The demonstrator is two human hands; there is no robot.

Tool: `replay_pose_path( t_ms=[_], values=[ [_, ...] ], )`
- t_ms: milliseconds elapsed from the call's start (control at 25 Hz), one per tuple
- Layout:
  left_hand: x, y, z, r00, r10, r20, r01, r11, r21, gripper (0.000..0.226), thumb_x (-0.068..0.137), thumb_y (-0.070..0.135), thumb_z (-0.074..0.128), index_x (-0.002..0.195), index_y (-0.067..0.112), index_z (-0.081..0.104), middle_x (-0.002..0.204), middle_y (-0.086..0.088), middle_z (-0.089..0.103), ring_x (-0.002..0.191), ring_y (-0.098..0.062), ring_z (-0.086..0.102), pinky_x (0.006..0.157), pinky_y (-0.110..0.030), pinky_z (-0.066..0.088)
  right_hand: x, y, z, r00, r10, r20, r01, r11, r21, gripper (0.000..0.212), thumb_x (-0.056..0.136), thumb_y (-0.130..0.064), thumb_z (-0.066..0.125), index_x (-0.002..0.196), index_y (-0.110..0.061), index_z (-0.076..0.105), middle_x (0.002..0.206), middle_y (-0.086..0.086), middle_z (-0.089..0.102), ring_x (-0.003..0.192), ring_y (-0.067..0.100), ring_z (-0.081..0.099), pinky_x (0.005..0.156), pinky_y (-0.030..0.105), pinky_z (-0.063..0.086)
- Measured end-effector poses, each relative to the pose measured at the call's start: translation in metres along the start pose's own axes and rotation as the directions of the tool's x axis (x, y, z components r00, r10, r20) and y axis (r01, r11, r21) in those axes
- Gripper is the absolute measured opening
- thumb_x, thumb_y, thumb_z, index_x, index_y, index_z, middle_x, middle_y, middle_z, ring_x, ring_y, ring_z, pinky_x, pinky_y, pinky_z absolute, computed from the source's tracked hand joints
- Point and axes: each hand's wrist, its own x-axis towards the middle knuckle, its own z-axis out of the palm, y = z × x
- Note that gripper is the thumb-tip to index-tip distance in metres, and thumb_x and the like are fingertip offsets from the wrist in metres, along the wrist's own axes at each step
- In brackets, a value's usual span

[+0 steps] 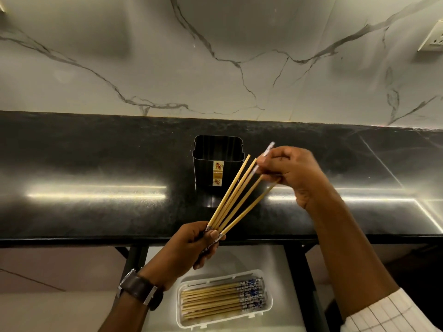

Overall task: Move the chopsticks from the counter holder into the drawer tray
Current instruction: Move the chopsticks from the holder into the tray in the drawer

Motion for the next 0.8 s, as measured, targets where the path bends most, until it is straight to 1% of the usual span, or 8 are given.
replay_pose_path(
  t_ms=[80,200,280,400,480,560,680,800],
  values=[
    [-0.003,-0.007,-0.003,0.999,0.015,-0.033,-0.016,0.999,-0.028,0.022,0.103,0.015,0.049,0.105,0.002,0.067,0.071,-0.004,0.058,0.053,-0.012,0.048,0.048,-0.023,0.040,-0.004,-0.005,-0.012,0.972,-0.024,-0.233,0.069,0.981,0.184,0.025,0.089,-0.008,0.074,0.111,0.004,0.070,0.098,0.017,0.078,0.083,0.021,0.078,0.073,0.029,0.065],
    [-0.003,-0.007,-0.001,0.986,0.032,-0.164,-0.079,0.955,-0.287,0.023,0.102,0.013,0.050,0.110,0.001,0.068,0.075,-0.011,0.056,0.055,-0.016,0.047,0.049,-0.026,0.041,-0.026,-0.007,-0.020,0.892,-0.093,-0.443,0.283,0.878,0.386,0.024,0.093,-0.009,0.070,0.114,0.003,0.066,0.097,0.017,0.077,0.082,0.023,0.077,0.075,0.031,0.064],
    [0.000,0.003,0.007,0.969,0.021,-0.247,-0.146,0.853,-0.501,0.025,0.100,0.012,0.050,0.116,0.002,0.066,0.078,-0.011,0.058,0.059,-0.017,0.051,0.053,-0.028,0.046,-0.049,0.004,0.001,0.871,-0.089,-0.483,0.362,0.781,0.508,0.014,0.093,-0.005,0.069,0.107,-0.002,0.068,0.094,0.015,0.076,0.082,0.022,0.077,0.077,0.030,0.064],
    [0.011,0.020,0.020,0.947,-0.016,-0.321,-0.224,0.686,-0.693,0.024,0.101,0.011,0.048,0.118,0.003,0.063,0.086,-0.011,0.068,0.074,-0.022,0.067,0.069,-0.035,0.058,-0.079,0.045,0.051,0.896,0.058,-0.441,0.271,0.715,0.645,0.010,0.087,0.002,0.071,0.095,-0.004,0.069,0.092,0.016,0.077,0.085,0.026,0.076,0.077,0.029,0.064],
    [0.019,0.026,0.027,0.931,-0.042,-0.363,-0.247,0.659,-0.711,0.023,0.103,0.012,0.046,0.117,0.003,0.062,0.103,-0.015,0.075,0.095,-0.029,0.074,0.084,-0.043,0.058,-0.094,0.077,0.083,0.898,0.149,-0.413,0.138,0.798,0.587,0.014,0.082,-0.002,0.077,0.094,-0.005,0.071,0.093,0.014,0.078,0.086,0.023,0.076,0.072,0.025,0.063],
    [0.022,0.026,0.034,0.912,-0.060,-0.405,-0.250,0.702,-0.667,0.024,0.104,0.013,0.045,0.120,0.006,0.061,0.114,-0.018,0.074,0.107,-0.032,0.072,0.093,-0.049,0.054,-0.101,0.101,0.105,0.906,0.157,-0.393,0.050,0.882,0.469,0.015,0.080,-0.003,0.080,0.093,-0.007,0.073,0.090,0.007,0.079,0.085,0.018,0.076,0.070,0.024,0.061],
    [0.023,0.023,0.042,0.871,-0.073,-0.485,-0.274,0.748,-0.605,0.022,0.103,0.012,0.047,0.121,0.012,0.059,0.113,-0.017,0.075,0.106,-0.032,0.073,0.095,-0.052,0.054,-0.098,0.117,0.119,0.926,0.094,-0.367,0.016,0.958,0.286,0.015,0.083,-0.005,0.080,0.091,-0.016,0.075,0.087,-0.005,0.079,0.086,0.011,0.076,0.070,0.019,0.060],
    [0.022,0.019,0.046,0.846,-0.099,-0.524,-0.269,0.769,-0.580,0.023,0.102,0.012,0.049,0.123,0.015,0.058,0.107,-0.015,0.076,0.104,-0.030,0.073,0.096,-0.053,0.054,-0.093,0.123,0.121,0.940,0.050,-0.337,0.002,0.988,0.154,0.019,0.086,-0.009,0.078,0.090,-0.027,0.076,0.087,-0.012,0.078,0.087,0.005,0.074,0.071,0.018,0.059]
  ],
)
